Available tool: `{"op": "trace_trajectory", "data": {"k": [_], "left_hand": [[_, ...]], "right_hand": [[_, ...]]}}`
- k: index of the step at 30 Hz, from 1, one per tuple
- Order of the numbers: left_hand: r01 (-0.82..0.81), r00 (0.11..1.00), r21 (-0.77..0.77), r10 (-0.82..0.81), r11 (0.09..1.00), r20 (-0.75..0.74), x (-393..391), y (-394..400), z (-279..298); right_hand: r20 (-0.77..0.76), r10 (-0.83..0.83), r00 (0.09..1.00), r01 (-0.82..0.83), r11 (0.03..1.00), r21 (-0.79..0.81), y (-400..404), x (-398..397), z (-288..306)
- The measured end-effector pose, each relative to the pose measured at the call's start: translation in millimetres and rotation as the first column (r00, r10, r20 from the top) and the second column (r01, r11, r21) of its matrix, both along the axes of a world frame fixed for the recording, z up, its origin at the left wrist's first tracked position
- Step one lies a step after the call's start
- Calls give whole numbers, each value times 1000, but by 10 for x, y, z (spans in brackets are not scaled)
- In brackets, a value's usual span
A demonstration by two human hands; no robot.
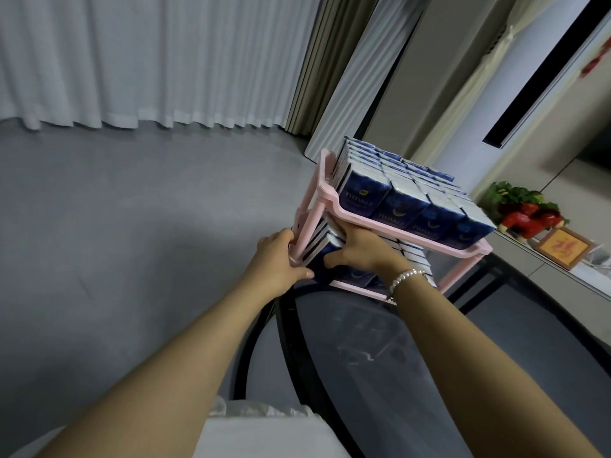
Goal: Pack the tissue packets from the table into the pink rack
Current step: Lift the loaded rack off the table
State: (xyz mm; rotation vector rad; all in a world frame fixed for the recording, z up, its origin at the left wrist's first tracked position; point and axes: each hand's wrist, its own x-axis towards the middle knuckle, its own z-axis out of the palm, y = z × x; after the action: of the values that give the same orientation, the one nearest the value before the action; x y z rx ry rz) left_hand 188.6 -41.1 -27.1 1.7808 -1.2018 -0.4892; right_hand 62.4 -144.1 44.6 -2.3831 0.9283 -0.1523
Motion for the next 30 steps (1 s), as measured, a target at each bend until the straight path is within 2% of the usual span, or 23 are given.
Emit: {"op": "trace_trajectory", "data": {"k": [2,7,13,20,30], "left_hand": [[-2,1000,1,2,1000,22,10,-15,-2],[-81,996,-44,82,996,36,-26,-74,-15],[-69,997,-3,69,998,-29,-51,-103,-30],[-110,994,18,110,994,-1,-109,-142,-92],[-152,988,-86,150,985,-22,-183,-195,-120]], "right_hand": [[-7,-15,1000,15,999,31,-36,10,1],[-86,-52,995,46,996,-70,-88,45,-24],[-187,23,982,-62,977,-204,-118,-13,-55],[-175,108,979,-155,947,-282,-102,-93,-60],[-167,-27,986,-74,817,-571,-57,-182,-320]]}}
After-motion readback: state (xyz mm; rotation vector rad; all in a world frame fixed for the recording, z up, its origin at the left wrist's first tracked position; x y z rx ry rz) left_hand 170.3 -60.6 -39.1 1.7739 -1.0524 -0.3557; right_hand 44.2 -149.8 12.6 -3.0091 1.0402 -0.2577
